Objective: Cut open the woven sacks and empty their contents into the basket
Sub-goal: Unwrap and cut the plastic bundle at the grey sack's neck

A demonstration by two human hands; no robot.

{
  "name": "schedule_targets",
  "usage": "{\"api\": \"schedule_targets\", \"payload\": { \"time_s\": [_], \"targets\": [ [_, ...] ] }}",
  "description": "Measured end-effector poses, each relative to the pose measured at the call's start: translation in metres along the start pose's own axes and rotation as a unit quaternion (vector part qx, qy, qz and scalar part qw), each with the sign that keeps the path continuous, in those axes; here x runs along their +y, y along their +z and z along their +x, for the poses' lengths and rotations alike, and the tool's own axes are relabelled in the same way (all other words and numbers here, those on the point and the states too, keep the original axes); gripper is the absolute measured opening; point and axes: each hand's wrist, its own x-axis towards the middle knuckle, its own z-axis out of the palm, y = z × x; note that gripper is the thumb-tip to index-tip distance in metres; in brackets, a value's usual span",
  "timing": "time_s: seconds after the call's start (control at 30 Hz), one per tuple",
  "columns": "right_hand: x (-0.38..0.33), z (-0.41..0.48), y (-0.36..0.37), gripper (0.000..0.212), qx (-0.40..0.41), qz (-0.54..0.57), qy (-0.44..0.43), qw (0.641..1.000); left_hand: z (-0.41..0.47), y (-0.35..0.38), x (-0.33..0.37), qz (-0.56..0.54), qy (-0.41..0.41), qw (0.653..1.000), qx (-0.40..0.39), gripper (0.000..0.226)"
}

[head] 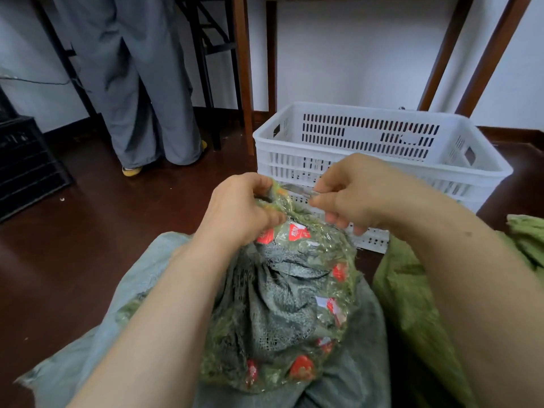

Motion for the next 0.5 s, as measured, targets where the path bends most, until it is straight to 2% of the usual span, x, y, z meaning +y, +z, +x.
{"api": "schedule_targets", "payload": {
  "time_s": [0.1,0.23,0.4,0.5],
  "targets": [
    [-0.005,-0.001,0.004,0.016,-0.007,-0.048,-0.013,0.999,0.001,0.004,0.004,0.013,-0.005,1.000,-0.002,0.040],
    [-0.005,0.001,0.013,0.012,0.047,-0.162,-0.037,0.985,0.002,0.005,0.008,0.009,0.003,1.000,-0.005,0.031],
    [-0.003,0.004,0.019,0.031,0.088,-0.220,-0.027,0.971,0.001,0.007,0.008,-0.049,0.006,0.999,-0.008,0.017],
    [-0.006,0.002,0.022,0.037,0.094,-0.242,-0.019,0.966,0.003,0.010,0.004,-0.057,0.006,0.998,-0.016,0.038]
  ]
}}
